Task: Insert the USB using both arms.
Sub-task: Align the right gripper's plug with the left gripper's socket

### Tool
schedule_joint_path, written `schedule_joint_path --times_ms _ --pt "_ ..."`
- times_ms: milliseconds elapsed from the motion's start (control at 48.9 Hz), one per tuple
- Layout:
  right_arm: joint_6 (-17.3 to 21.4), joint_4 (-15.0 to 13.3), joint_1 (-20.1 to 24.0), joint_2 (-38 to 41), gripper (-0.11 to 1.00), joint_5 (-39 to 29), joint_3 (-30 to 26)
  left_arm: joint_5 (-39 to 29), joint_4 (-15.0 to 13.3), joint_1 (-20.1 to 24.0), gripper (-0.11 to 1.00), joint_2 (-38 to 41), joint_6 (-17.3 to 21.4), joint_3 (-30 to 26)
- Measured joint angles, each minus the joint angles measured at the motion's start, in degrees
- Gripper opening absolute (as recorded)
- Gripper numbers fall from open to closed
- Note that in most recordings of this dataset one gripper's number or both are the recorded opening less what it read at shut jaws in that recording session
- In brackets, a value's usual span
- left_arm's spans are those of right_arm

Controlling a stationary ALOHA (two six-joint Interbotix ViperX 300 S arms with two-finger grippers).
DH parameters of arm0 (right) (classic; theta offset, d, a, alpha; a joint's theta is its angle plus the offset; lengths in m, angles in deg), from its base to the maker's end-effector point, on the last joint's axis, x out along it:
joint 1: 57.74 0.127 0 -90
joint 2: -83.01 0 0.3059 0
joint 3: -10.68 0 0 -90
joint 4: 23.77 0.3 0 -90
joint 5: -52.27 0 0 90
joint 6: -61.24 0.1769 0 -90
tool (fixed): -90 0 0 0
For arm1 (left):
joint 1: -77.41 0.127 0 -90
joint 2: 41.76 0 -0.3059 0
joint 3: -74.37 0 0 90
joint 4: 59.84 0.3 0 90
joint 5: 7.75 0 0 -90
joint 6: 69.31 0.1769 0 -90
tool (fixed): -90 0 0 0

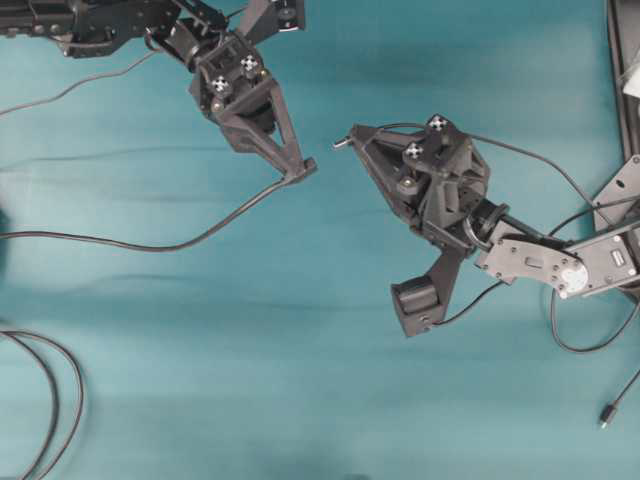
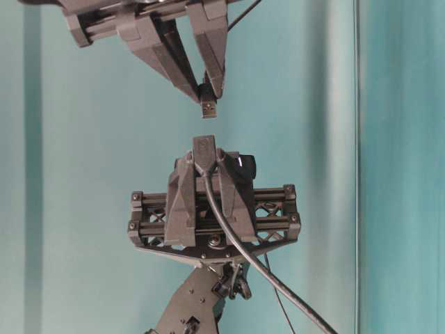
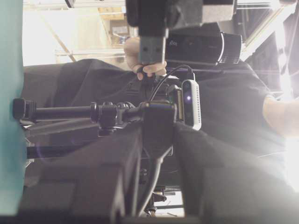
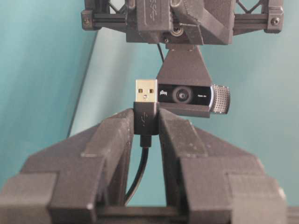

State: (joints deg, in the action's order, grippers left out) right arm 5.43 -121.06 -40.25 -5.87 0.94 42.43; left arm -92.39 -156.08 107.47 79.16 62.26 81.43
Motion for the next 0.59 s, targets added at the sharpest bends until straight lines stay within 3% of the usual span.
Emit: schedule_joint_path --times_ms 593 --pt "0.00 0.00 0.26 1.41 0.19 1.23 -1.23 0.62 0.09 -0.09 0.22 0.18 0.09 0.09"
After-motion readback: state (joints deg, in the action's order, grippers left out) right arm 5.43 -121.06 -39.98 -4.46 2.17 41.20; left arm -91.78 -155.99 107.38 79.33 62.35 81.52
